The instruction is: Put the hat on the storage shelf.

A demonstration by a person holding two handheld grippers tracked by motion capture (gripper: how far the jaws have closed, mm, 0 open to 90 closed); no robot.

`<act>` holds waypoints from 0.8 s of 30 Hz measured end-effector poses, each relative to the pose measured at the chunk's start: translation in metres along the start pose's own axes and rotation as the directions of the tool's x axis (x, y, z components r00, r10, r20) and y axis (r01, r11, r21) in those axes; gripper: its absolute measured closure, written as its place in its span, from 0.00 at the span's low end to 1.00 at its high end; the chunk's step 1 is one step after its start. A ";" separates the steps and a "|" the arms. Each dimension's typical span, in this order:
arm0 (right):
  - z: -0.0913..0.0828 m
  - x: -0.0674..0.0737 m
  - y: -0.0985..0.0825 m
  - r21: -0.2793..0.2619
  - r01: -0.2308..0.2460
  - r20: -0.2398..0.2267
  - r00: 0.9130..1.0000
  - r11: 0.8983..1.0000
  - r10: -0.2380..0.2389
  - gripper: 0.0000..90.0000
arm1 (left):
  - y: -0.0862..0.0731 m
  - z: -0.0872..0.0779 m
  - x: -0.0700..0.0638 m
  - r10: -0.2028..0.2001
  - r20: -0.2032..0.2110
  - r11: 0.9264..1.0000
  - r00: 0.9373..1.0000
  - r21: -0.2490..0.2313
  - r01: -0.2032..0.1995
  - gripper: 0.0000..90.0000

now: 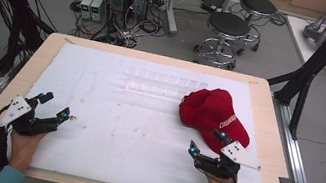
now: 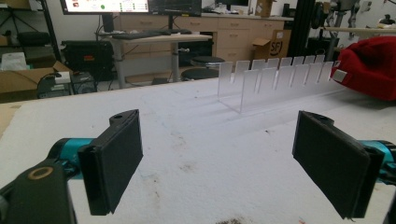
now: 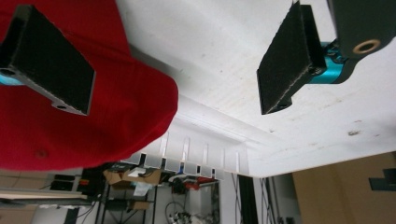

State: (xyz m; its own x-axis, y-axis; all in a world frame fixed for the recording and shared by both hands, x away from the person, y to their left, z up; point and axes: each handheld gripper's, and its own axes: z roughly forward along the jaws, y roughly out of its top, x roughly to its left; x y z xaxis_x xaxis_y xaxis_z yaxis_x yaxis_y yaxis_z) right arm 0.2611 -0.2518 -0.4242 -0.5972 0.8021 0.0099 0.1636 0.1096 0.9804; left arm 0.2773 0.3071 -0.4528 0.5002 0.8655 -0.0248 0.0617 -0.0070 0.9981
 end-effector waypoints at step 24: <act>0.014 -0.074 0.083 0.285 0.097 0.009 0.995 0.953 -0.104 0.12 | 0.000 0.000 0.000 -0.001 -0.002 1.000 1.000 0.004 0.001 0.18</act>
State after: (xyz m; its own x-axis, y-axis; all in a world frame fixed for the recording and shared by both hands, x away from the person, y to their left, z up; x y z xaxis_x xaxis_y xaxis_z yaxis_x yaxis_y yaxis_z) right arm 0.3299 -0.2936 -0.3468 -0.6041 0.7914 -0.0937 0.3220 0.3500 0.8797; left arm 0.2777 0.3072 -0.4527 0.4984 0.8666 -0.0252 0.0652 -0.0085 0.9978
